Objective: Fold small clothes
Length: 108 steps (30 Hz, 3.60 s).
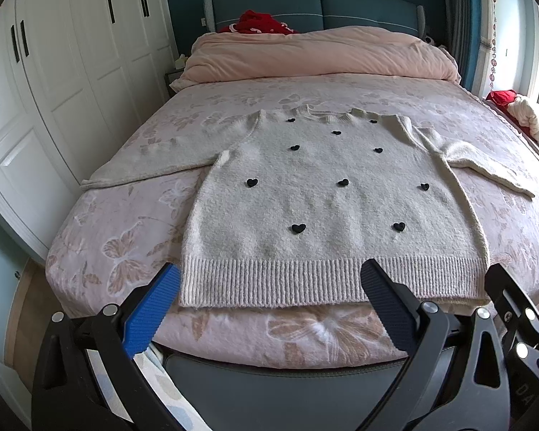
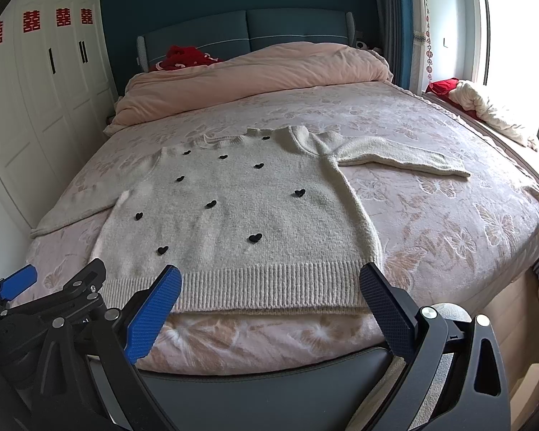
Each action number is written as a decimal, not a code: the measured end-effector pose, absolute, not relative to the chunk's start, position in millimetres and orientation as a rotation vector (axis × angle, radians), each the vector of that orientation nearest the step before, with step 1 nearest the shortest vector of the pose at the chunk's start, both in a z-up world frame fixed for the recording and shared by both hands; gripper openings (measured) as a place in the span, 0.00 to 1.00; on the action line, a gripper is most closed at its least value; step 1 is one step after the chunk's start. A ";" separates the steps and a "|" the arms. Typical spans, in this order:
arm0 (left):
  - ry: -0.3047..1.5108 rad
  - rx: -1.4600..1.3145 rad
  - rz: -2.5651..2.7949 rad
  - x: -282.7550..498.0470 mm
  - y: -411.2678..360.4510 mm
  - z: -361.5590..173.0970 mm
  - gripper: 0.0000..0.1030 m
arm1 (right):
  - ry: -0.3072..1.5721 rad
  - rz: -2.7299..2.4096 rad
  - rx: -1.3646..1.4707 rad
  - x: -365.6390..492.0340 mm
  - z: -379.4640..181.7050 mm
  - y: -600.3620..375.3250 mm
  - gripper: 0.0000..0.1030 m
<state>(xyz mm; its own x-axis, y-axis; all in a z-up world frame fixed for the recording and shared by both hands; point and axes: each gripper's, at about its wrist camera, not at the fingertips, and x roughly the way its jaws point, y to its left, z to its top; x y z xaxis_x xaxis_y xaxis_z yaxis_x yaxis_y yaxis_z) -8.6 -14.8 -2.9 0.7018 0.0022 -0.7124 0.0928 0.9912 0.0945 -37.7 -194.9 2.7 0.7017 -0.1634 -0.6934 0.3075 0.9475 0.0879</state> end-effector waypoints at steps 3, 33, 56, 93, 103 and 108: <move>0.793 0.125 -0.052 -7.6 -14.1 -2.1 0.95 | 0.748 -0.265 0.204 -37.7 2.7 -194.9 0.95; 0.799 0.127 -0.052 -8.9 -16.5 -5.2 0.95 | 0.756 -0.265 0.206 -37.1 0.4 -195.6 0.95; 0.978 -0.317 0.026 81.8 115.3 -59.1 0.95 | 0.927 -0.292 0.207 -14.6 -62.5 -205.8 0.95; 0.578 -0.203 -0.181 363.5 58.4 95.5 0.11 | 1.062 -0.310 0.234 83.8 -123.5 -228.1 0.95; 0.870 -0.249 -0.292 306.4 -76.6 -42.6 0.59 | 0.985 -0.299 0.289 79.8 -115.0 -285.1 0.95; 0.960 -0.505 -0.179 289.2 -1.9 -94.2 0.60 | 0.968 -0.164 0.392 147.3 -112.7 -311.2 0.95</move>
<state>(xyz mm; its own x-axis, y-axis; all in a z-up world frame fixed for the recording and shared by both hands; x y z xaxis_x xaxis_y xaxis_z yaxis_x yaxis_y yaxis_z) 289.2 -1.9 -94.2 0.5692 -0.3641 -0.7372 -0.0737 0.8704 -0.4868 147.3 -311.2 -112.7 0.5614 0.0379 -0.8267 0.3078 0.9177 0.2510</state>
